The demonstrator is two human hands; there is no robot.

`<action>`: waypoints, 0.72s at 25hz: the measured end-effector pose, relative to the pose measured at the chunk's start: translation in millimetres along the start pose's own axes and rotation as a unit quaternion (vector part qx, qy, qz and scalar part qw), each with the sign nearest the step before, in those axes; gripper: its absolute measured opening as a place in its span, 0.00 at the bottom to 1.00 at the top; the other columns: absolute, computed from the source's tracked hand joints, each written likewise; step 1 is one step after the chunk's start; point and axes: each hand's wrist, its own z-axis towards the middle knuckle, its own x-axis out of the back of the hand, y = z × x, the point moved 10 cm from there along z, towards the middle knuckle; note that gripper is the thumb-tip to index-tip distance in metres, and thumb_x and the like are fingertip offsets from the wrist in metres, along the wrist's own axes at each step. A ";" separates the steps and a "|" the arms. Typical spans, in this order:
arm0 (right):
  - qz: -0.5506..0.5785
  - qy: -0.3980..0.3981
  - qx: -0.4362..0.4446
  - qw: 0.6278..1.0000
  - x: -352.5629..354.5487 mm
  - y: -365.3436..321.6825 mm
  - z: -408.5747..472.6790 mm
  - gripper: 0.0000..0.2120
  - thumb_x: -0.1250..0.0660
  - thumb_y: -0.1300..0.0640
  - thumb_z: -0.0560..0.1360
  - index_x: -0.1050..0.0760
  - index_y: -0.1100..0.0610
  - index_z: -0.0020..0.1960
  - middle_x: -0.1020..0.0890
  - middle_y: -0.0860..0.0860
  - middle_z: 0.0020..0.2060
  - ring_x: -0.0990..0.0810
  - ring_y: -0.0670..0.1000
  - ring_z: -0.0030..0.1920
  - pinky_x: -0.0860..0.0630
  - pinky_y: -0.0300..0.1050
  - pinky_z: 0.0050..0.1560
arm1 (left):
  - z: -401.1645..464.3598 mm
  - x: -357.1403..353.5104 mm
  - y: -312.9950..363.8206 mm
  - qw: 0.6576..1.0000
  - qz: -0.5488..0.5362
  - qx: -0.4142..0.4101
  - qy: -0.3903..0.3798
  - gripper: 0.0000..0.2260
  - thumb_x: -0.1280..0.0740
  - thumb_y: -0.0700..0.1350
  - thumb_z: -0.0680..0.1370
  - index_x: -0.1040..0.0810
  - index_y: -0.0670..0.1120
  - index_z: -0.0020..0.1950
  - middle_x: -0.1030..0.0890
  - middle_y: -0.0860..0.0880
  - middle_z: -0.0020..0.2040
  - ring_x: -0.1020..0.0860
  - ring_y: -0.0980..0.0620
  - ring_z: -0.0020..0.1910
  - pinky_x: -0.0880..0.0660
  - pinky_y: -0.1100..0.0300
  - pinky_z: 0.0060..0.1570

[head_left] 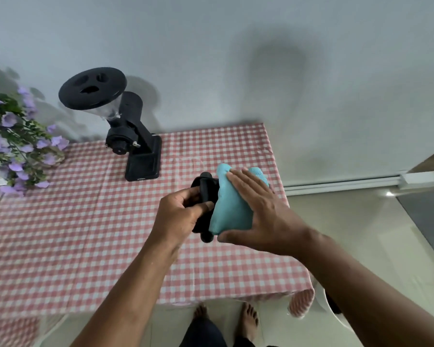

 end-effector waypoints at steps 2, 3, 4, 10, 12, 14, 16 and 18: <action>-0.099 -0.008 -0.014 0.995 -2.6 1.7 -4.3 0.63 0.31 0.25 0.67 0.63 0.52 0.85 0.61 0.47 0.85 0.69 0.52 0.84 0.65 0.61 0.83 | 4.1 -3.5 4.5 1.000 -0.001 -0.005 0.004 0.11 0.25 0.36 0.78 0.13 0.52 0.55 0.10 0.53 0.43 0.12 0.57 0.38 0.21 0.67 0.31; -0.135 0.016 -0.010 0.991 -3.4 -0.8 -10.4 0.61 0.32 0.27 0.69 0.63 0.54 0.85 0.62 0.51 0.85 0.68 0.55 0.84 0.64 0.62 0.83 | 7.4 -5.6 5.0 1.000 -0.005 -0.003 0.004 0.11 0.25 0.36 0.77 0.13 0.52 0.54 0.10 0.53 0.43 0.12 0.57 0.39 0.20 0.66 0.32; -0.140 0.047 -0.004 0.989 -3.4 -2.9 -16.6 0.57 0.32 0.31 0.73 0.61 0.56 0.85 0.59 0.54 0.86 0.66 0.56 0.85 0.60 0.62 0.84 | 9.3 -8.3 5.4 1.000 -0.005 0.000 0.001 0.11 0.25 0.36 0.77 0.13 0.53 0.53 0.10 0.53 0.43 0.11 0.56 0.40 0.20 0.66 0.33; 0.077 0.062 -0.051 0.994 15.4 27.9 -20.2 0.37 0.38 0.46 0.75 0.38 0.54 0.83 0.31 0.50 0.80 0.32 0.47 0.79 0.31 0.45 0.76 | 15.9 -21.4 0.3 0.998 0.040 -0.009 -0.047 0.12 0.23 0.37 0.76 0.14 0.54 0.52 0.09 0.53 0.45 0.11 0.52 0.45 0.17 0.60 0.42; 0.143 0.121 -0.073 0.980 31.5 37.7 -24.3 0.26 0.38 0.48 0.72 0.21 0.53 0.68 0.15 0.40 0.54 0.18 0.37 0.52 0.22 0.37 0.52 | 15.8 -28.9 -1.9 0.996 0.047 -0.008 -0.074 0.12 0.23 0.37 0.76 0.14 0.54 0.54 0.09 0.51 0.47 0.11 0.52 0.47 0.16 0.58 0.45; 0.175 0.201 -0.123 0.956 46.1 52.0 -31.3 0.08 0.35 0.53 0.72 0.19 0.51 0.48 0.19 0.38 0.32 0.22 0.38 0.34 0.28 0.34 0.36 | 16.7 -34.1 -3.0 0.995 0.043 -0.007 -0.088 0.12 0.23 0.37 0.76 0.14 0.53 0.54 0.09 0.51 0.47 0.11 0.52 0.47 0.16 0.58 0.46; 0.198 0.237 -0.171 0.936 51.8 67.1 -37.5 0.09 0.33 0.58 0.73 0.23 0.44 0.41 0.20 0.33 0.29 0.23 0.36 0.31 0.31 0.28 0.32 | 20.1 -35.2 -3.6 0.994 0.043 -0.010 -0.098 0.12 0.23 0.38 0.76 0.13 0.53 0.55 0.09 0.51 0.47 0.11 0.53 0.47 0.16 0.61 0.44; 0.202 0.231 -0.197 0.931 48.8 79.7 -44.1 0.10 0.33 0.59 0.72 0.23 0.42 0.42 0.19 0.32 0.31 0.22 0.36 0.33 0.30 0.28 0.34 | 26.9 -27.2 -9.8 0.995 0.040 -0.008 -0.091 0.11 0.24 0.38 0.76 0.13 0.53 0.54 0.10 0.51 0.48 0.11 0.52 0.47 0.17 0.60 0.43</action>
